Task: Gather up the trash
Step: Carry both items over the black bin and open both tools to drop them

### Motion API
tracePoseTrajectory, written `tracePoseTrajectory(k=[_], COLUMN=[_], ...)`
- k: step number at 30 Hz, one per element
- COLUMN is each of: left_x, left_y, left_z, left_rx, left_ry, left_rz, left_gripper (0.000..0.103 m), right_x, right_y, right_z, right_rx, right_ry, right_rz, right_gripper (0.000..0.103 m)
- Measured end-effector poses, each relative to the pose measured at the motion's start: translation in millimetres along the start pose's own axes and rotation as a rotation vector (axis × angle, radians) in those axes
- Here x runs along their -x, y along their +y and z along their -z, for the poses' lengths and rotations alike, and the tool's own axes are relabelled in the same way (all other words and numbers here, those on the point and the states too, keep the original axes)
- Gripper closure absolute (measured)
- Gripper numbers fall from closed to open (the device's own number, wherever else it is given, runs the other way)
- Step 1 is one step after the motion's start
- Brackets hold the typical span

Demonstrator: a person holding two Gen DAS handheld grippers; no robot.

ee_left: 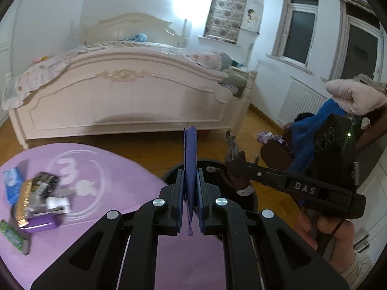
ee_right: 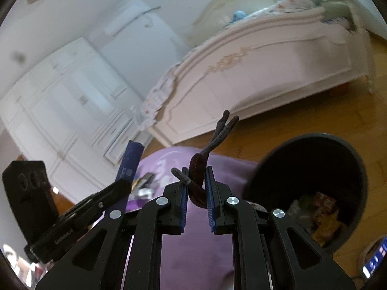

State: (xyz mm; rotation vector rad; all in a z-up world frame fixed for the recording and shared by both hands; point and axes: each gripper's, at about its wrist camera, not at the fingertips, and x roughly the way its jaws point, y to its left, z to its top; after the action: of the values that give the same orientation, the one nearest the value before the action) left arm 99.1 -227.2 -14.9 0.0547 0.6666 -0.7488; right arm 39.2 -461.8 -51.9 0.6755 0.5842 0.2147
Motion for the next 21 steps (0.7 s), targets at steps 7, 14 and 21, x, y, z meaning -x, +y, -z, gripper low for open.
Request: tracePoseTrajectory(k=[7,14,21], left_x=[-38,-62,-75], left_y=[-33,-47,-53], left_z=[-1,5,8], left_rx=[-0.038,-0.057,-0.064], left_ry=[0.051,0.099,0.132], left_rz=[0.031,0.046,0.05], left_gripper=[0.092,0.092,0.092], right_x=[10,9,6], right_y=[-48,-78,-97], right_z=[7,6,12], right_rx=[-0.098,-0.153,-0.194], right_ry=[-0.002,0.003,0.011], right_rz=[0.068,0.09,0.1], right_gripper=[0.088,0.088,0.088])
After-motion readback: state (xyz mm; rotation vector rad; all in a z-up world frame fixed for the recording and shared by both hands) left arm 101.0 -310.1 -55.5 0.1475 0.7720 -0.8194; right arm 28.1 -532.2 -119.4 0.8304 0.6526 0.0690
